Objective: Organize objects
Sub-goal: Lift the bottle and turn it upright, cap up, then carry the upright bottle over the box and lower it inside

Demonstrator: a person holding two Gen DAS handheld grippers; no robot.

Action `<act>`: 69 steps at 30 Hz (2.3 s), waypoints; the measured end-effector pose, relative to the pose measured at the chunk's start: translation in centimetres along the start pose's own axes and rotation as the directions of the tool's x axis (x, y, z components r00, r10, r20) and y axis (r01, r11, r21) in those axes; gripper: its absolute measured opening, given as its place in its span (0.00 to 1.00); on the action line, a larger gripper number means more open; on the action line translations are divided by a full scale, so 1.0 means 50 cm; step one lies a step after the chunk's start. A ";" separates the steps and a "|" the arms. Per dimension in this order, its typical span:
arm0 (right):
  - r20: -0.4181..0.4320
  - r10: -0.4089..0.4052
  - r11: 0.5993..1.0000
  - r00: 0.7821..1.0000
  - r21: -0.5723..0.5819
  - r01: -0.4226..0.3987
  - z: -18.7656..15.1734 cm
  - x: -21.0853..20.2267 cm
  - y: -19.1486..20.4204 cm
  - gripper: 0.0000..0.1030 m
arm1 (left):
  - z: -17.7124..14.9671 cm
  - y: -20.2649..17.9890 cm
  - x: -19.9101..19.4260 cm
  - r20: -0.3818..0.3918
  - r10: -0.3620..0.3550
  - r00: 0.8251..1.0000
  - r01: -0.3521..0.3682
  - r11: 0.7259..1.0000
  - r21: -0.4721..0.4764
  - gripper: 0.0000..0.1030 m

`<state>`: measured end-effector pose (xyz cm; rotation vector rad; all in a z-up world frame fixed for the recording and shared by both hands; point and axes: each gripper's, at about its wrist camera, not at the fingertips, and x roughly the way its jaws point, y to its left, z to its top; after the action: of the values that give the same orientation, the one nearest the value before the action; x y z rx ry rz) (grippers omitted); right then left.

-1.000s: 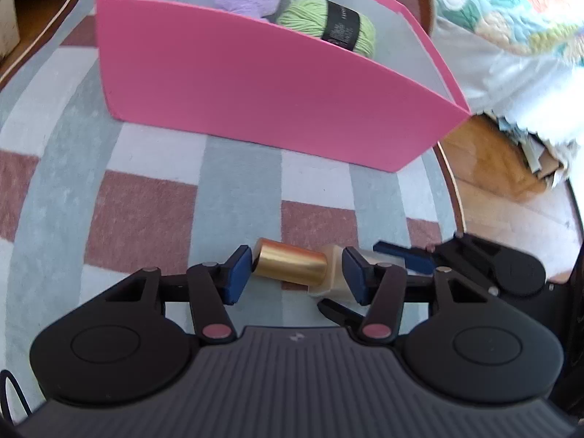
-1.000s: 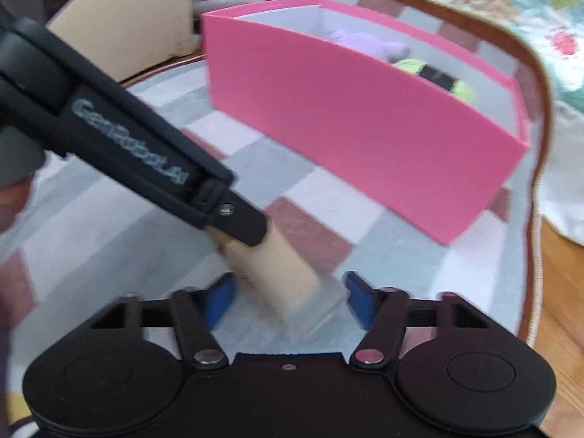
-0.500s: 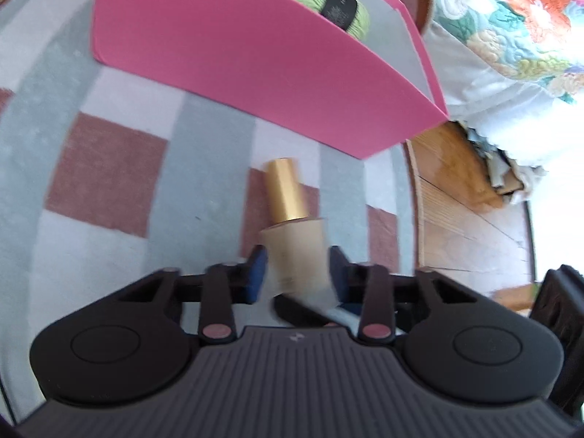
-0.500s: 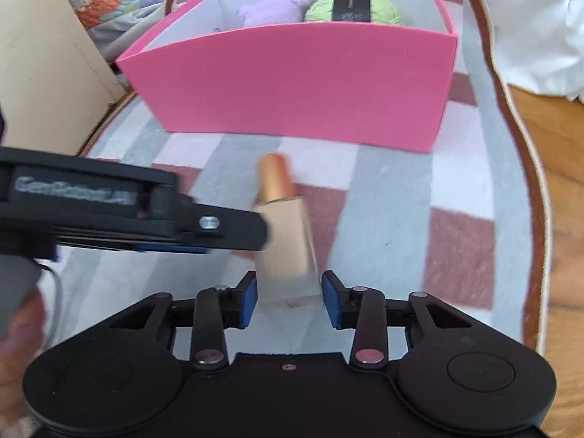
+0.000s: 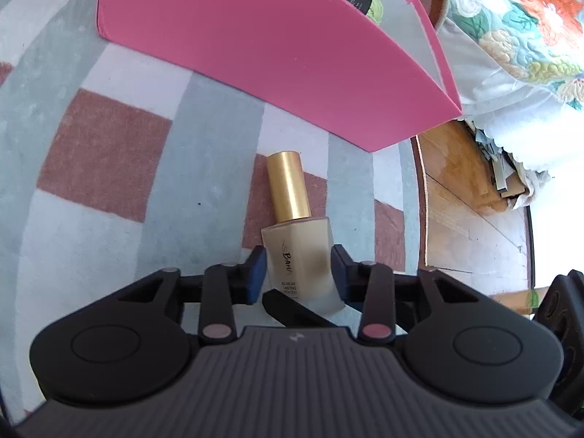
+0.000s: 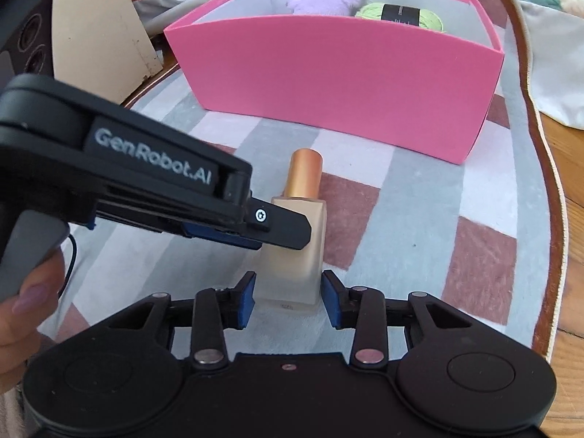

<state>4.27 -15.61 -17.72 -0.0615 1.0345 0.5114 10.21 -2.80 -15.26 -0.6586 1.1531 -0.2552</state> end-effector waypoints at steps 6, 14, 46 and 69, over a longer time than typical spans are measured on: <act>-0.024 0.024 0.990 0.999 0.139 -0.021 0.009 -0.002 -0.021 0.40 | -0.017 -0.020 -0.001 -0.006 0.021 1.000 -0.021 1.000 0.019 0.37; -0.007 0.091 0.971 0.996 0.223 -0.087 -0.012 -0.069 -0.008 0.40 | -0.066 -0.103 -0.105 0.033 0.121 0.992 -0.124 0.985 0.123 0.37; 0.072 0.068 0.984 0.995 0.161 -0.079 0.371 -0.251 0.033 0.40 | 0.267 -0.235 -0.298 0.150 0.036 0.988 -0.065 0.979 0.193 0.37; -0.103 0.086 0.941 0.991 0.336 -0.047 0.458 0.116 -0.024 0.39 | 0.421 -0.043 -0.018 -0.021 0.163 0.986 -0.160 0.983 0.089 0.36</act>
<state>25.57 -7.97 -10.87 0.2480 1.2292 0.3906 29.19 3.30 -8.15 -0.4834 1.2089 -0.1762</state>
